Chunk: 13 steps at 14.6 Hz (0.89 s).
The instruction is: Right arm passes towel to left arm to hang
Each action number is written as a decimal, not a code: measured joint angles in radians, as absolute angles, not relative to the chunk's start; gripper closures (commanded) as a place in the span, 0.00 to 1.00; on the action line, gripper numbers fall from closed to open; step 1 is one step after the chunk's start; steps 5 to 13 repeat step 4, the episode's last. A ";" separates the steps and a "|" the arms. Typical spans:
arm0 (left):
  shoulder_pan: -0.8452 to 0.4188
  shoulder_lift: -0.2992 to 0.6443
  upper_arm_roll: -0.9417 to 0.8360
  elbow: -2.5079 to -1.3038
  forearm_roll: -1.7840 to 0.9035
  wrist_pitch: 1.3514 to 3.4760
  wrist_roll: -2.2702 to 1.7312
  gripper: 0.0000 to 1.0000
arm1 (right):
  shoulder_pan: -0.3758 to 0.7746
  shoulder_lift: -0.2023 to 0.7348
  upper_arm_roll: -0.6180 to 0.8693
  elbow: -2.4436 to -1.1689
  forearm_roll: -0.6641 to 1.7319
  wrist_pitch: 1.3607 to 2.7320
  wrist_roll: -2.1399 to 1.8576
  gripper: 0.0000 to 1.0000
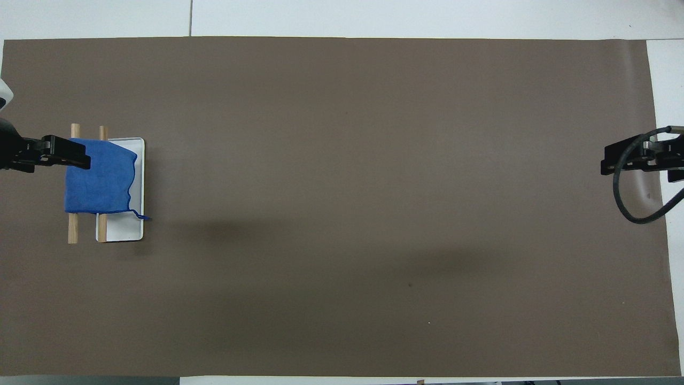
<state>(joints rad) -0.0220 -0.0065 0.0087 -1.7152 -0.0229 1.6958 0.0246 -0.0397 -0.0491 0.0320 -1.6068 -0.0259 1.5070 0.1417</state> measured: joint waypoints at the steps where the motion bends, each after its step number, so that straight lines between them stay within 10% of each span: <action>1: -0.022 -0.007 0.009 -1.715 -0.023 1.696 0.025 0.00 | -0.039 -0.049 0.032 -1.607 -0.026 1.507 0.142 0.00; 13: -0.022 -0.007 0.009 -1.715 -0.023 1.696 0.025 0.00 | -0.037 -0.049 0.032 -1.607 -0.026 1.507 0.142 0.00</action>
